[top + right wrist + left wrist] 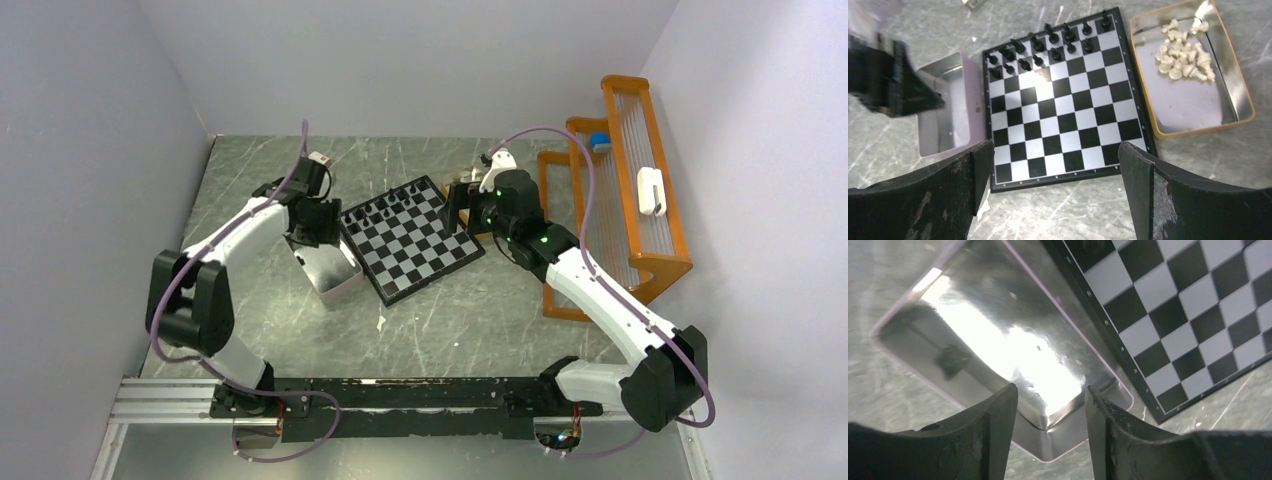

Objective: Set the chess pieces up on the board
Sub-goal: Adjust the chess piece in the storage box.

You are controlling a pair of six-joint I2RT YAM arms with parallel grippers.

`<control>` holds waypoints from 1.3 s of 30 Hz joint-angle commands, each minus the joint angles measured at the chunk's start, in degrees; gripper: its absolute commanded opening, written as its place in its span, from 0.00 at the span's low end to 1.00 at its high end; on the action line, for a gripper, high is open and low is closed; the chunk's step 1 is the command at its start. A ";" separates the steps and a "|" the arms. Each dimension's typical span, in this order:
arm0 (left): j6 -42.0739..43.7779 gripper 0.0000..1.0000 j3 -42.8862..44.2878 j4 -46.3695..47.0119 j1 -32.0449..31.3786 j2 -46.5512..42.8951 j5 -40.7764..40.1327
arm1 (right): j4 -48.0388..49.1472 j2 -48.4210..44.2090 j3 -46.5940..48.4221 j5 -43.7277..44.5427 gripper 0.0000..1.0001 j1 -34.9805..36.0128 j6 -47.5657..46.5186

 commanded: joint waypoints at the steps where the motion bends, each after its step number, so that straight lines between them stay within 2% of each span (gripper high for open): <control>1: -6.51 0.59 -0.78 3.90 -0.26 -7.83 -12.13 | -3.46 0.07 -0.18 4.62 1.00 0.20 -1.75; 4: -9.72 0.58 -3.68 7.69 0.09 -11.27 -16.15 | -4.65 0.33 0.43 5.01 1.00 0.23 -3.04; 6: -11.20 0.57 -3.22 7.10 0.09 -10.75 -17.25 | -5.68 0.30 1.06 4.03 1.00 0.19 -4.03; 10: -18.95 0.58 2.94 -8.61 0.44 -2.51 -21.40 | -5.97 -2.01 0.44 0.39 1.00 0.22 -3.57; 12: -19.38 0.49 2.49 -10.59 -0.12 -0.27 -20.25 | -6.07 -3.62 -0.37 -0.01 1.00 0.25 -2.71; 15: -20.19 0.46 3.11 -13.70 -0.52 1.57 -21.60 | -8.09 -5.31 -0.35 0.24 1.00 1.22 -3.85; 17: -16.48 0.42 5.97 -14.22 -1.22 3.76 -21.83 | -9.01 -6.03 0.06 1.07 1.00 2.58 -5.90; 21: -12.13 0.43 10.73 -17.39 -2.80 6.85 -27.29 | -9.19 -6.42 1.07 1.65 1.00 3.66 -7.49; 23: -11.07 0.46 10.62 -17.53 -2.81 7.66 -28.74 | -8.93 -6.52 1.47 1.55 1.00 3.72 -7.98; 31: -5.68 0.42 10.43 -14.04 -2.93 11.56 -26.83 | -9.41 -6.68 2.20 2.28 1.00 3.74 -8.27; 35: -3.67 0.42 13.35 -15.07 -4.02 15.09 -30.60 | -8.97 -6.38 2.21 2.25 1.00 3.77 -7.64; 39: -2.69 0.43 12.67 -13.10 -4.04 16.08 -30.73 | -9.14 -5.99 2.72 2.18 1.00 3.72 -7.82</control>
